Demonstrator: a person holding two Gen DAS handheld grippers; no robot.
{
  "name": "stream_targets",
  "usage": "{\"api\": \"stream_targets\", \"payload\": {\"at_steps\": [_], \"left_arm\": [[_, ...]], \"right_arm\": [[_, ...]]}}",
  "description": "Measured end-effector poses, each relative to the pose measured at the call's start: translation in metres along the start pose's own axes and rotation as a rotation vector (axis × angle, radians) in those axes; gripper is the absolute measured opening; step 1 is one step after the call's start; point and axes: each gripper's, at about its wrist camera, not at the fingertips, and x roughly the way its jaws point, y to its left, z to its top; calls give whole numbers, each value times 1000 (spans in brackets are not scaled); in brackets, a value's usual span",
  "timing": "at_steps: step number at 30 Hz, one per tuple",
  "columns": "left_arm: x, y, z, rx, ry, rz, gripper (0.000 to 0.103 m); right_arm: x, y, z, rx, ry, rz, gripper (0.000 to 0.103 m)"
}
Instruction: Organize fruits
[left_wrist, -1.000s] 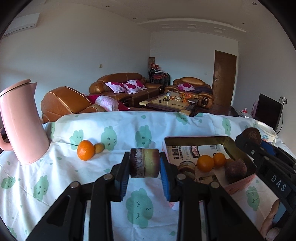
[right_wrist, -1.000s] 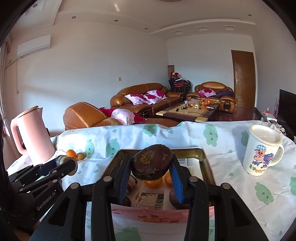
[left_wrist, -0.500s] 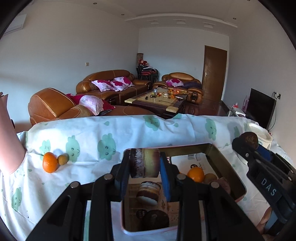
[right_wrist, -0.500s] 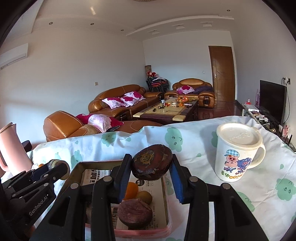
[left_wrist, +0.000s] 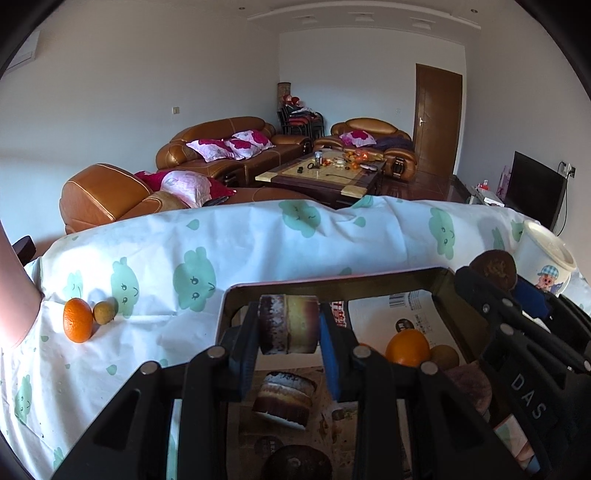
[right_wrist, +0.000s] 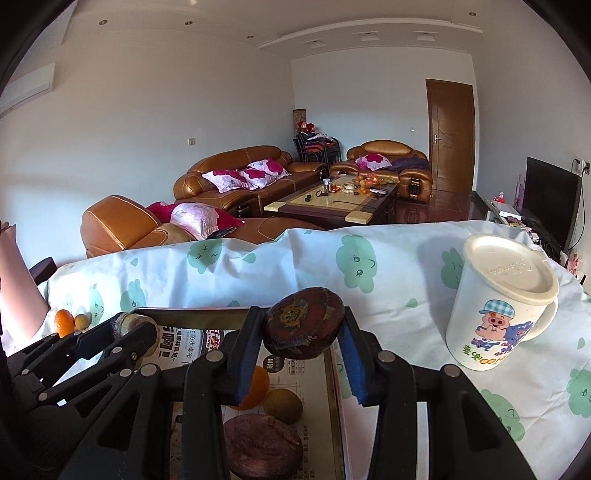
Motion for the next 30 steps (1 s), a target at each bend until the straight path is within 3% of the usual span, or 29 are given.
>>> {"api": "stream_targets", "payload": {"at_steps": [5, 12, 17, 19, 21, 22, 24, 26, 30], "left_arm": [[8, 1, -5, -1, 38, 13, 32], [7, 3, -7, -7, 47, 15, 32], [7, 6, -6, -20, 54, 20, 32], [6, 7, -7, -28, 49, 25, 38], [0, 6, -7, -23, 26, 40, 62], [-4, 5, -6, -20, 14, 26, 66], [-12, 2, -6, -11, -13, 38, 89], [-23, 0, -6, -4, -64, 65, 103], [-38, 1, -6, 19, -124, 87, 103]], "right_arm": [[13, 3, -3, -1, 50, 36, 43], [23, 1, -7, 61, 113, 206, 44], [20, -3, -8, 131, 116, 294, 63], [12, -8, -5, 158, 81, 305, 63], [4, -14, -2, 186, 32, 298, 63], [-2, -17, -1, 196, 6, 289, 63], [-11, -20, 2, 196, -41, 243, 64], [-18, -20, 3, 185, -79, 191, 67], [-27, -18, 3, 159, -129, 118, 73]]}}
